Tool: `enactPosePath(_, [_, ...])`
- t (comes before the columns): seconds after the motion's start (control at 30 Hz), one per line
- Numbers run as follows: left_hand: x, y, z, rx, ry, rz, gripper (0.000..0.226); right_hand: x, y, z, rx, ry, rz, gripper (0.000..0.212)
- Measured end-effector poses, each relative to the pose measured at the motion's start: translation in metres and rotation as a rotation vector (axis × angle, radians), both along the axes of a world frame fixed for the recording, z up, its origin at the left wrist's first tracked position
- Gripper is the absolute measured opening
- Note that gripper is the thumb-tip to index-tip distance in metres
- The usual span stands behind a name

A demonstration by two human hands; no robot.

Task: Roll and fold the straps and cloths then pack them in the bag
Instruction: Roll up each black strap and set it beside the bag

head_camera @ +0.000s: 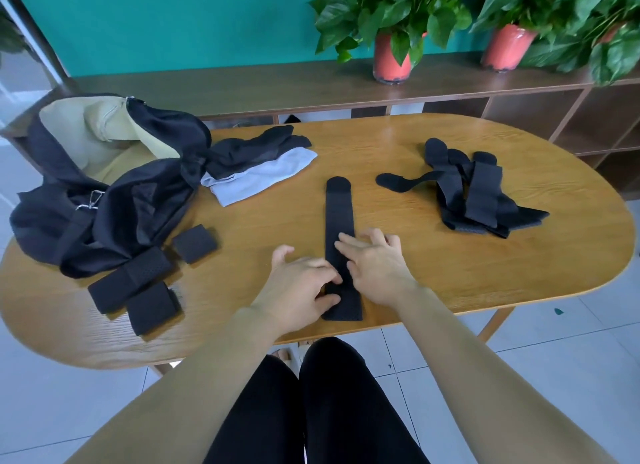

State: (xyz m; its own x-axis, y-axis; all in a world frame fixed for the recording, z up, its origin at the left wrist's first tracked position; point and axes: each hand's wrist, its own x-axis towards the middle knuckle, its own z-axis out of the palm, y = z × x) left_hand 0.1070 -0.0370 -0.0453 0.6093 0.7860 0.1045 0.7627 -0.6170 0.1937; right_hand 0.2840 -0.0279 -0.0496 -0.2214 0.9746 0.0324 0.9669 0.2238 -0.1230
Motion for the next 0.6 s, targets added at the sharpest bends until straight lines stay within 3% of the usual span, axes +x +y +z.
enactPosePath(0.3, [-0.007, 0.003, 0.002, 0.009, 0.022, 0.008, 0.03, -0.013, 0.039, 0.011, -0.183, -0.04, -0.068, 0.048])
enactPosePath(0.6, [-0.035, -0.009, -0.004, 0.018, -0.039, 0.041, 0.028, -0.044, 0.037, 0.014, -0.16, -0.021, -0.018, 0.041])
